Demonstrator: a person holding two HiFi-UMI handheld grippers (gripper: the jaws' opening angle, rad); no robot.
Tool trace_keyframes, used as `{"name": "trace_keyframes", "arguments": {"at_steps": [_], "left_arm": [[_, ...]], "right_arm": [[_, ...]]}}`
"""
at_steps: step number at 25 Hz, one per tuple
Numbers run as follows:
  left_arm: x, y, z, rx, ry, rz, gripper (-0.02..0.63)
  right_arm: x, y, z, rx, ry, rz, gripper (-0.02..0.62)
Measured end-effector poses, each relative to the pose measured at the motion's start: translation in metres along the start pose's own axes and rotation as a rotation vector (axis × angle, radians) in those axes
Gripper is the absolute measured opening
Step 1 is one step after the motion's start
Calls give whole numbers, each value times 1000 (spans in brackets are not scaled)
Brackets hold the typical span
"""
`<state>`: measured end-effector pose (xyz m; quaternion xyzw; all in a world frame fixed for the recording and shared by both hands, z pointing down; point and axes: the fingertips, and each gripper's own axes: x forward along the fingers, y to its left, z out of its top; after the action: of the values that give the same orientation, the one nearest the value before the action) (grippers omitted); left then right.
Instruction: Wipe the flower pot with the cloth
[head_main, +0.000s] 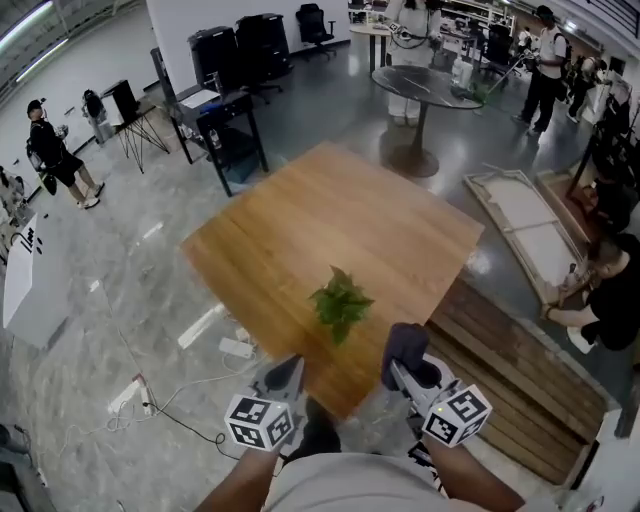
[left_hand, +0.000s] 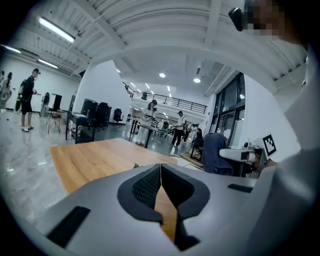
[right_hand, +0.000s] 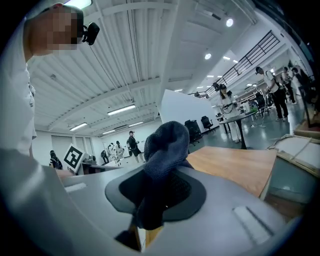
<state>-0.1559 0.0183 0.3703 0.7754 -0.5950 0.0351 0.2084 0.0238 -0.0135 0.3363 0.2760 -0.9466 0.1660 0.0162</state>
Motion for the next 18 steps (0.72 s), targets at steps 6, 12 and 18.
{"name": "trace_keyframes", "arguments": {"at_steps": [6, 12, 18], "left_arm": [[88, 79, 24, -3, 115, -109, 8], [167, 127, 28, 26, 217, -162, 9], [238, 138, 2, 50, 321, -179, 23]], "right_arm": [[87, -40, 12, 24, 22, -117, 66], [130, -86, 9, 63, 36, -216, 66], [143, -135, -8, 105, 63, -245, 66]]}}
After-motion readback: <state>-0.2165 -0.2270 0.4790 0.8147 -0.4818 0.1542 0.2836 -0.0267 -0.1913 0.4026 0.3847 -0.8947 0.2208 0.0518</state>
